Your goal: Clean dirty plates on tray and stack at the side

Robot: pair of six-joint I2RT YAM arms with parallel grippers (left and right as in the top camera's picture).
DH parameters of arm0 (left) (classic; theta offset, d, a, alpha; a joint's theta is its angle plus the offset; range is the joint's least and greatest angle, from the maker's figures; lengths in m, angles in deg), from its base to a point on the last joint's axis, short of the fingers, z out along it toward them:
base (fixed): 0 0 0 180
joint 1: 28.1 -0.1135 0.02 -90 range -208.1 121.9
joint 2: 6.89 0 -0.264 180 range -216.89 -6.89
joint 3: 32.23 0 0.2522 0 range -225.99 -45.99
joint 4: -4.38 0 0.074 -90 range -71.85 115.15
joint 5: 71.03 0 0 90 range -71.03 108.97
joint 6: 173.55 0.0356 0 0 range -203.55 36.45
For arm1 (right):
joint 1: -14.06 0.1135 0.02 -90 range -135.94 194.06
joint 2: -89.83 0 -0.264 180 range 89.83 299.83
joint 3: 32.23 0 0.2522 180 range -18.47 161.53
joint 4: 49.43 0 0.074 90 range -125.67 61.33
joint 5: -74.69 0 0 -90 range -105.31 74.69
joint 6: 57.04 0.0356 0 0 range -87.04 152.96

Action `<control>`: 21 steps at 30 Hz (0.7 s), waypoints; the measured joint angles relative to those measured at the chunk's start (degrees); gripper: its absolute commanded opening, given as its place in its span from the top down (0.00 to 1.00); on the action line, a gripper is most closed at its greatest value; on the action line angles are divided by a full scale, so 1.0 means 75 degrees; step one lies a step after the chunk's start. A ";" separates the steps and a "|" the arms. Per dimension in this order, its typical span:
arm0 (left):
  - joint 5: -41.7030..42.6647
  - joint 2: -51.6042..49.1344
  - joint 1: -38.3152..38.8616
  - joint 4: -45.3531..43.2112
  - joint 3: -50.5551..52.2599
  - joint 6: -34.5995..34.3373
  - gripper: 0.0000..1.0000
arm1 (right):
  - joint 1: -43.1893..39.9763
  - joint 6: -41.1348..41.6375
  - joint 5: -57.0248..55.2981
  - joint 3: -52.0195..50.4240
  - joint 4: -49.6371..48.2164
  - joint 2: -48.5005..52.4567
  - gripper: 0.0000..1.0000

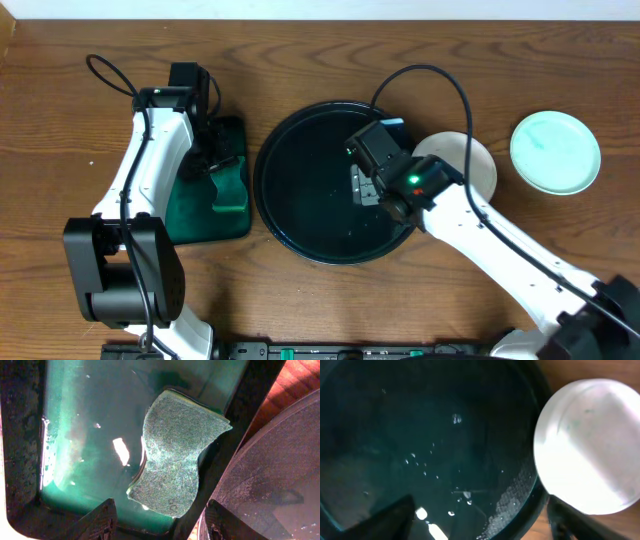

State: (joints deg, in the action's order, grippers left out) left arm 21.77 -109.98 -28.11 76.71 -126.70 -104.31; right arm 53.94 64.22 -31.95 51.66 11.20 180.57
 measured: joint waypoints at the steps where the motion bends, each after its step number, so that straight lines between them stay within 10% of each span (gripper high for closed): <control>1: 0.0000 0.0000 0.0000 -0.0009 0.0000 0.0000 0.42 | 0.0000 0.0055 -0.0023 -0.0017 0.0023 0.0149 0.13; 21: 0.0000 0.0000 0.0000 -0.0277 0.0000 0.0000 0.42 | -0.0003 -0.0329 -0.2911 -0.0216 -0.0195 0.1784 0.14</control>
State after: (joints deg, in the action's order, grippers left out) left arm 21.77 -109.98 -28.11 74.64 -126.70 -104.31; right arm 53.92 61.75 -53.79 50.04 9.73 193.95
